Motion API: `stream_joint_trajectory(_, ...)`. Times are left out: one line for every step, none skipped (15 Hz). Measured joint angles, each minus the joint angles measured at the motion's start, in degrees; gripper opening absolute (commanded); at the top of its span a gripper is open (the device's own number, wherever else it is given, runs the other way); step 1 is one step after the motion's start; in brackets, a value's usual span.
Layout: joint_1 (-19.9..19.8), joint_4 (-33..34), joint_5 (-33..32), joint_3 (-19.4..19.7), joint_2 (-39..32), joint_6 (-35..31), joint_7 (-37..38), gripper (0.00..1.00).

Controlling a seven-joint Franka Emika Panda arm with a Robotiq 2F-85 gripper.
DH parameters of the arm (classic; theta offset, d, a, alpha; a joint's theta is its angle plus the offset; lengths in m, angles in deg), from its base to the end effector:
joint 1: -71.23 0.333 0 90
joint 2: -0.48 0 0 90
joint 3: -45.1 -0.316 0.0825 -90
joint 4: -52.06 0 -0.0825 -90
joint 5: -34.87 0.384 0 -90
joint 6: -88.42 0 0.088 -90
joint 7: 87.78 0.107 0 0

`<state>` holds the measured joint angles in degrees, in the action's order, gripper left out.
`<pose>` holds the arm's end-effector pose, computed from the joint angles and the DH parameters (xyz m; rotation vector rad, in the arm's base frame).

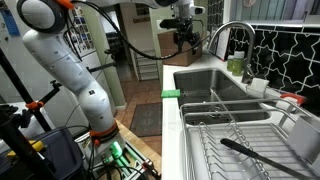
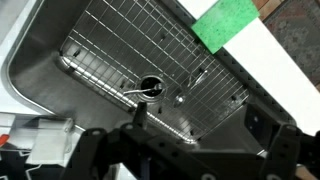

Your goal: Move the sponge to the opposite side of the sink

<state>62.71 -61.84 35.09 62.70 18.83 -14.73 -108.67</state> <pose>0.4180 -0.2254 0.6016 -3.0859 0.1279 -0.2287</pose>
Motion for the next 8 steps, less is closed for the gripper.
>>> stream_joint_trajectory(-0.7,0.1,0.0,0.0,-0.2,-2.2,1.9,1.0)
stream_joint_trajectory(-1.3,0.3,0.1,0.0,-0.4,-4.0,3.9,1.0)
stream_joint_trajectory(-1.8,0.7,0.1,0.0,-0.9,-5.5,6.1,1.0)
stream_joint_trajectory(-2.4,1.5,0.2,0.0,-1.6,-6.4,8.5,1.0)
stream_joint_trajectory(-2.9,2.4,0.2,0.0,-2.4,-7.4,10.9,1.0)
stream_joint_trajectory(-3.4,3.5,0.1,0.0,-3.6,-8.3,13.3,1.0)
stream_joint_trajectory(-4.0,4.8,-0.3,0.0,-5.0,-9.3,15.6,1.0)
stream_joint_trajectory(-4.6,6.0,-1.0,0.0,-6.6,-10.3,17.8,1.0)
